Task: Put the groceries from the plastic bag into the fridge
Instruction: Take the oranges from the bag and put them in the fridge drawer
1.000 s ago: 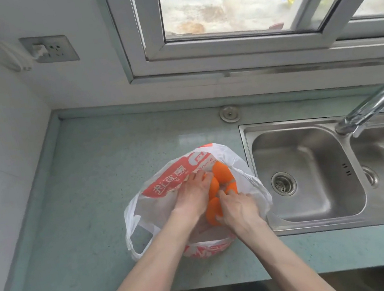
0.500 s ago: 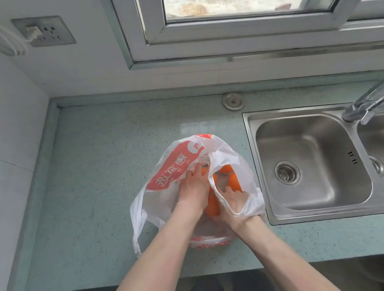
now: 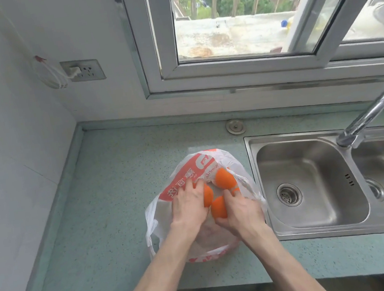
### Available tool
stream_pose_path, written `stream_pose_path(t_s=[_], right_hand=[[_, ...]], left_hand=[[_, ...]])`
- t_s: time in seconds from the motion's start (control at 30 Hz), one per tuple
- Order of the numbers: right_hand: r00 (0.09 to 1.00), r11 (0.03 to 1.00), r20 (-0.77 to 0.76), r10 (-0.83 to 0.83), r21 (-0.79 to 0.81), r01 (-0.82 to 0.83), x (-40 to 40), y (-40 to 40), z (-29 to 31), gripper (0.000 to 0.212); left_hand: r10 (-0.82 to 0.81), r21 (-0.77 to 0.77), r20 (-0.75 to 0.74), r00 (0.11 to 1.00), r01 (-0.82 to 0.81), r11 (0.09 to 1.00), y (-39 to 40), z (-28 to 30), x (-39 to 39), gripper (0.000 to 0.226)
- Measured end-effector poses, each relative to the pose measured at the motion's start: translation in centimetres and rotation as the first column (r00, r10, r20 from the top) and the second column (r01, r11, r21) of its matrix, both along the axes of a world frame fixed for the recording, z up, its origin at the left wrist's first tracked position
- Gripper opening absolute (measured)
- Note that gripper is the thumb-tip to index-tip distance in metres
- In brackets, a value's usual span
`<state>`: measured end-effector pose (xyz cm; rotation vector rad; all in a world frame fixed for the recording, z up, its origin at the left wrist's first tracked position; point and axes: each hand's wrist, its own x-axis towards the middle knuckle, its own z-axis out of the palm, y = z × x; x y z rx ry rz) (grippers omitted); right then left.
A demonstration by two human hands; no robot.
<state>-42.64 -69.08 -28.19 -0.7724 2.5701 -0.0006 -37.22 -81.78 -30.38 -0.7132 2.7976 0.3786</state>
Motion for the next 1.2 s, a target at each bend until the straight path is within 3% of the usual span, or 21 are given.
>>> stream_pose_path(t_s=[0.33, 0.47, 0.63, 0.9, 1.2], right_hand=[[0.966, 0.966, -0.258, -0.004, -0.249, -0.063, 1.1, 0.6, 4.0, 0.062], [0.952, 0.951, -0.302, -0.051, -0.306, -0.046, 1.3, 0.2, 5.6, 0.07], [0.963, 0.896, -0.248, -0.103, -0.444, -0.019, 1.1, 1.3, 7.7, 0.068], [0.94, 0.847, -0.307, -0.15, -0.53, -0.038, 0.5, 5.1, 11.4, 0.072], [0.876, 0.729, -0.294, -0.382, -0.679, 0.09, 0.4, 15.4, 14.7, 0.076]], left_hand=[[0.158, 0.014, -0.213, 0.964, -0.159, 0.987, 0.1, 6.0, 4.8, 0.072], [0.186, 0.042, -0.252, 0.95, -0.181, 0.983, -0.4, 7.7, 5.6, 0.074], [0.205, 0.06, -0.338, 0.918, -0.196, 0.979, -0.8, 9.1, 6.2, 0.069], [0.157, 0.063, -0.498, 0.853, -0.145, 0.987, 1.2, 12.5, 5.3, 0.07], [0.045, 0.123, -0.606, 0.794, 0.037, 0.992, 8.3, 15.7, 3.4, 0.074]])
